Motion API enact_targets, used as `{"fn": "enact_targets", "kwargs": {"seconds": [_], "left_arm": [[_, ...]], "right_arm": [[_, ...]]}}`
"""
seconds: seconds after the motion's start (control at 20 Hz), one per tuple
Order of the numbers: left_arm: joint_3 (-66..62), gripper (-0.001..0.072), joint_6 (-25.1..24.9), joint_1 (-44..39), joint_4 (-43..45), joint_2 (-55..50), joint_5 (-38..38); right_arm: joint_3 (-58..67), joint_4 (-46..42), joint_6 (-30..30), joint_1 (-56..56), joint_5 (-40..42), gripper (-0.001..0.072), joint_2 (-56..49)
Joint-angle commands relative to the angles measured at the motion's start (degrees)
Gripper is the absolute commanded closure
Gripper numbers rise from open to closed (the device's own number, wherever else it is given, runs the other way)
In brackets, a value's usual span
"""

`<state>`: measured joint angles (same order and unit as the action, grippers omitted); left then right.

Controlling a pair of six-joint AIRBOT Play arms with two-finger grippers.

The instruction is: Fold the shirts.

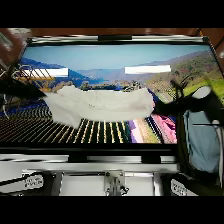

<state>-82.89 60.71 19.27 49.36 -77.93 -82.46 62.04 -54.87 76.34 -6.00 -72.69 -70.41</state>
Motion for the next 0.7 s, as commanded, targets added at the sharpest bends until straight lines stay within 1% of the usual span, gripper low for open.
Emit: {"fn": "enact_targets", "kwargs": {"seconds": [0.0, 0.05, 0.1, 0.15, 0.2, 0.3, 0.35, 0.45, 0.55, 0.65], "left_arm": [[-17.7, 0.0669, 0.0, 0.0, -6.8, 10.9, 7.2], [-23.9, 0.0669, 0.3, 0.0, -8.0, 14.2, 11.3], [-28.8, 0.0669, 2.1, 0.0, -8.0, 17.1, 15.8], [-33.2, 0.0669, 5.3, 0.0, -7.9, 20.1, 20.7], [-35.8, 0.0669, 7.6, 0.1, -7.8, 22.9, 25.1], [-36.7, 0.0669, 9.1, 0.1, -7.7, 29.2, 32.3], [-36.6, 0.0669, 9.3, 0.1, -6.5, 31.5, 33.0], [-36.6, 0.0669, 12.3, 0.1, -1.2, 34.7, 30.3], [-36.6, 0.0669, 14.7, 0.0, 5.0, 36.5, 25.2], [-36.6, 0.0668, 15.0, 0.0, 7.7, 37.2, 20.3]], "right_arm": [[19.6, 0.3, -5.7, 0.0, 4.1, 0.0645, 11.5], [26.2, 0.3, -7.0, 0.0, 7.4, 0.0645, 14.2], [32.7, -0.1, -8.1, 0.0, 10.4, 0.0645, 16.5], [38.6, -1.3, -8.1, 0.0, 12.2, 0.0644, 18.1], [43.3, -2.9, -8.0, 0.0, 12.5, 0.0645, 19.3], [49.6, -5.8, -7.3, 0.0, 12.2, 0.0645, 21.7], [51.0, -7.0, -6.6, 0.0, 12.2, 0.0645, 22.9], [51.3, -9.9, -5.8, 0.0, 11.5, 0.0644, 25.9], [51.3, -15.0, -4.2, 0.0, 7.6, 0.0645, 28.4], [51.3, -18.2, -3.6, 0.0, 1.8, 0.0644, 30.0]]}}
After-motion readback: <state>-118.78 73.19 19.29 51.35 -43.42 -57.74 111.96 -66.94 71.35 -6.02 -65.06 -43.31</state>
